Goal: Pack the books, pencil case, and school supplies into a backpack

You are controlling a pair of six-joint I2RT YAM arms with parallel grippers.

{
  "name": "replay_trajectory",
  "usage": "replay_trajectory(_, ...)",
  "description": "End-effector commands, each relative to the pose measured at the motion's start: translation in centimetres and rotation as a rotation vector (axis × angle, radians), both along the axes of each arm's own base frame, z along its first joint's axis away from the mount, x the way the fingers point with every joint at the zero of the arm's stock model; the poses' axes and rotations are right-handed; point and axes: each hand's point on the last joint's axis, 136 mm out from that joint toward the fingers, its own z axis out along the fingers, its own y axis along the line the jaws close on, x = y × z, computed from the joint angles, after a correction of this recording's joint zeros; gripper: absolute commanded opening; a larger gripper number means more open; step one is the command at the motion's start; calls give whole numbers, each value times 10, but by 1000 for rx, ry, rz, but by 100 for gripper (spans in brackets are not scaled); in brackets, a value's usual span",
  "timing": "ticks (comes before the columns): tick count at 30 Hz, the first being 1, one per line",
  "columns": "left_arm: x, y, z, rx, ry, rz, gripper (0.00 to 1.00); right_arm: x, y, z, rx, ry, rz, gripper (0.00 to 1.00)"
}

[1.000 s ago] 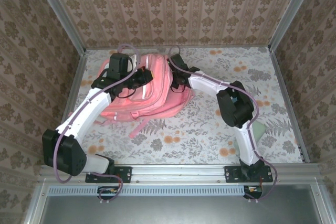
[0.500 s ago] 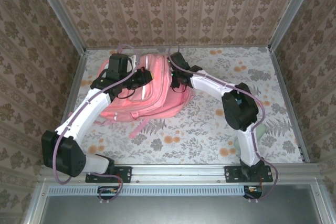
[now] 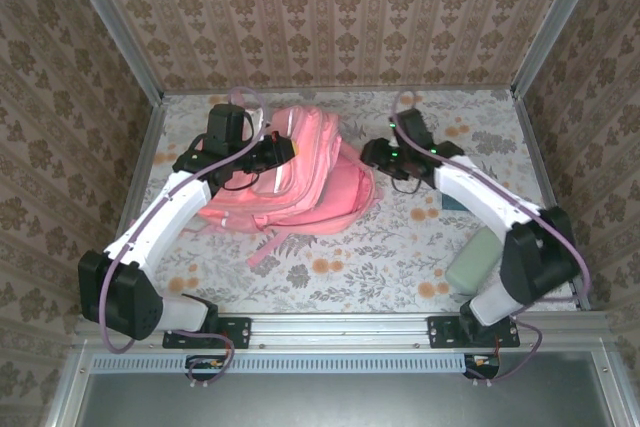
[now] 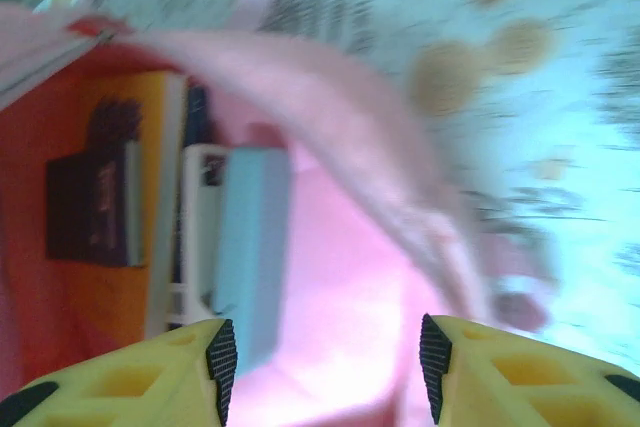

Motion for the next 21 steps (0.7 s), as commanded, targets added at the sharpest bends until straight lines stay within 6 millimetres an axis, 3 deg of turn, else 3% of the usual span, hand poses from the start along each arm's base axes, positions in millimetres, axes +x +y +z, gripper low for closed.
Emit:
replay_trajectory(1, 5, -1, 25, -42, -107, -15, 0, -28, -49, -22, -87, 61, -79, 55)
replay_trajectory(4, 5, -3, 22, -42, -99, -23, 0, -51, -91, -34, -154, 104, -167, 56)
replay_trajectory(7, 6, -3, 19, -40, -93, -24, 0, -85, -137, -49, -269, 193, -290, 69)
replay_trajectory(9, 7, -4, 18, -39, -93, -25, 0, -102, -157, -55, -325, 222, -341, 76)
replay_trajectory(11, 8, -5, 17, -41, -90, -27, 0, -120, -175, -62, -358, 250, -397, 98)
replay_trajectory(21, 12, -8, 18, -43, -90, -35, 0, -188, -217, -98, -318, 422, -598, 99)
